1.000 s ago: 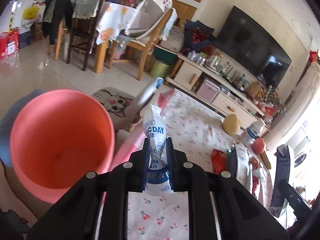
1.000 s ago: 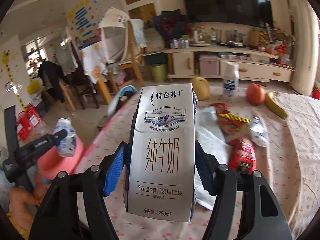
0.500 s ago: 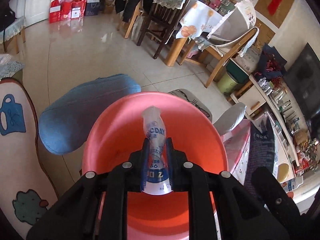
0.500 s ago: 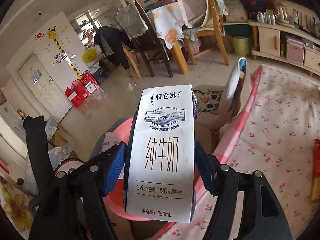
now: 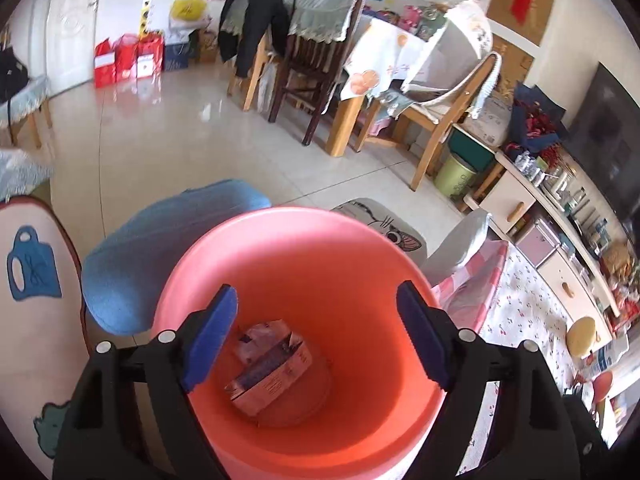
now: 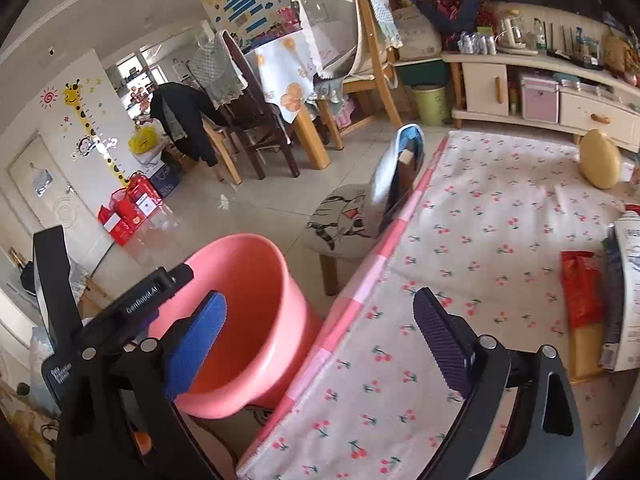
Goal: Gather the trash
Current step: 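Open both tools to drop the bottle and carton into the pink bucket, then move both tools back over the table toward the remaining items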
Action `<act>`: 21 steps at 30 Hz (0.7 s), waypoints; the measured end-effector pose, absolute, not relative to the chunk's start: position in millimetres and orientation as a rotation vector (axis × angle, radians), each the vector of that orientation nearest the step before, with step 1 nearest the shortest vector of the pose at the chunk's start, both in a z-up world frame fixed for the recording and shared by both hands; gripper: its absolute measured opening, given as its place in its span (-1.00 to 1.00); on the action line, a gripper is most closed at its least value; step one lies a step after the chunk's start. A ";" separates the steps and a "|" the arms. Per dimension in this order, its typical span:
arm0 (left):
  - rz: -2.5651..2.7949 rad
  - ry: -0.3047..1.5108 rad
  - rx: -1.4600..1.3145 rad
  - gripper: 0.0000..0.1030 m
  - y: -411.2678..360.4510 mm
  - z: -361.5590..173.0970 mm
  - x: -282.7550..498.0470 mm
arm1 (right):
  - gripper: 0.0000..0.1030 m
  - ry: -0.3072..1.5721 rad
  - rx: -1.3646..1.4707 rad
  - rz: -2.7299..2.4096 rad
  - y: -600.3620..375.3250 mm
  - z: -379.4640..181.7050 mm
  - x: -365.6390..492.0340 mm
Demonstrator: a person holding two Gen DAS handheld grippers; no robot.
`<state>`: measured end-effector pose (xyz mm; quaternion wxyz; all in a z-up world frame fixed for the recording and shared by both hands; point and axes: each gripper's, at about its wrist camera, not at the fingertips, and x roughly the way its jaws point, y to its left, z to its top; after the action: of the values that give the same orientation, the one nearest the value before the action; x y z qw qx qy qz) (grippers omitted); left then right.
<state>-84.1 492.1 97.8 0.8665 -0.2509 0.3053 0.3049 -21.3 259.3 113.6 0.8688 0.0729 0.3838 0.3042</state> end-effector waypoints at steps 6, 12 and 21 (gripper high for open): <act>0.581 0.611 -0.419 0.80 451.4 114.3 -76.0 | 0.86 0.696 0.087 0.588 207.9 118.3 -57.2; 0.555 0.569 -0.238 0.92 396.7 125.9 -71.2 | 0.91 0.576 0.016 0.547 173.2 128.8 -90.3; 0.425 0.566 -0.083 0.92 322.7 128.5 -62.4 | 0.91 0.484 -0.013 0.423 124.7 146.9 -110.1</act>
<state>-62.4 322.7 128.5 0.9372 -0.0405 0.2771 0.2079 -110.1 124.7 146.9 0.9487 -0.0064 0.2380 0.2080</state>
